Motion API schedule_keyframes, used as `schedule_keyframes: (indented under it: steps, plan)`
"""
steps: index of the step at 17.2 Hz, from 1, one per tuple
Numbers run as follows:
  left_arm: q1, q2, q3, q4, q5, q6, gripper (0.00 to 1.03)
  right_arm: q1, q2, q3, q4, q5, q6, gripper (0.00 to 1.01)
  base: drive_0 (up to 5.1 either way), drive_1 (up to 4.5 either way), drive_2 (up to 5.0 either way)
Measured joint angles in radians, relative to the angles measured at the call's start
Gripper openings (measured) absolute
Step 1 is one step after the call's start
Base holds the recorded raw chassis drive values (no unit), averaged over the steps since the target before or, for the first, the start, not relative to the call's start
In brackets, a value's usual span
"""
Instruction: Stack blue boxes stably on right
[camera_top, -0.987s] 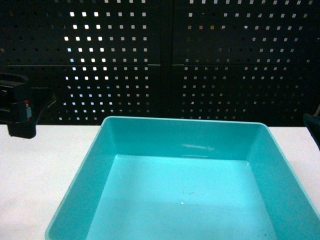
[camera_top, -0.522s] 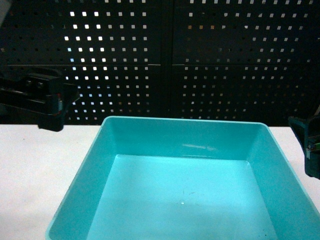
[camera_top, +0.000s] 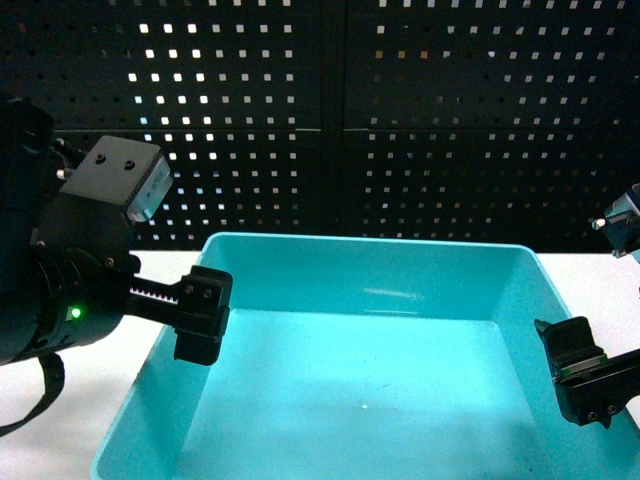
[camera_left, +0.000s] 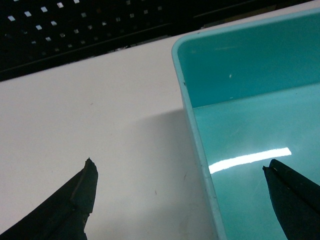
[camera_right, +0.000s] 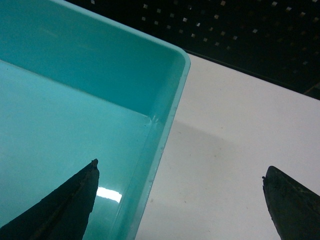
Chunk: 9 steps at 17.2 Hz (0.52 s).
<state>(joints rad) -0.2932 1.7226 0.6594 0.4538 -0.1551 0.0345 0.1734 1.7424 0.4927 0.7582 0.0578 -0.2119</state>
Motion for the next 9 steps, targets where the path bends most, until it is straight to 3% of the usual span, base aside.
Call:
schedule_keyframes:
  steps: [6, 7, 9]
  plan:
    - [0.016, 0.064, 0.002, -0.048, 0.003, -0.128, 0.98, -0.017, 0.057, 0.001, 0.021, -0.009, 0.0, 0.98, 0.0, 0.0, 0.0]
    - [0.028, 0.07, 0.002, -0.06, 0.03, -0.169, 0.98, -0.017, 0.064, 0.001, 0.036, -0.008, 0.001, 0.98, 0.0, 0.0, 0.0]
    - [0.039, 0.074, -0.005, -0.055, 0.045, -0.212, 0.98, -0.018, 0.074, 0.001, 0.044, 0.002, 0.001, 0.98, 0.0, 0.0, 0.0]
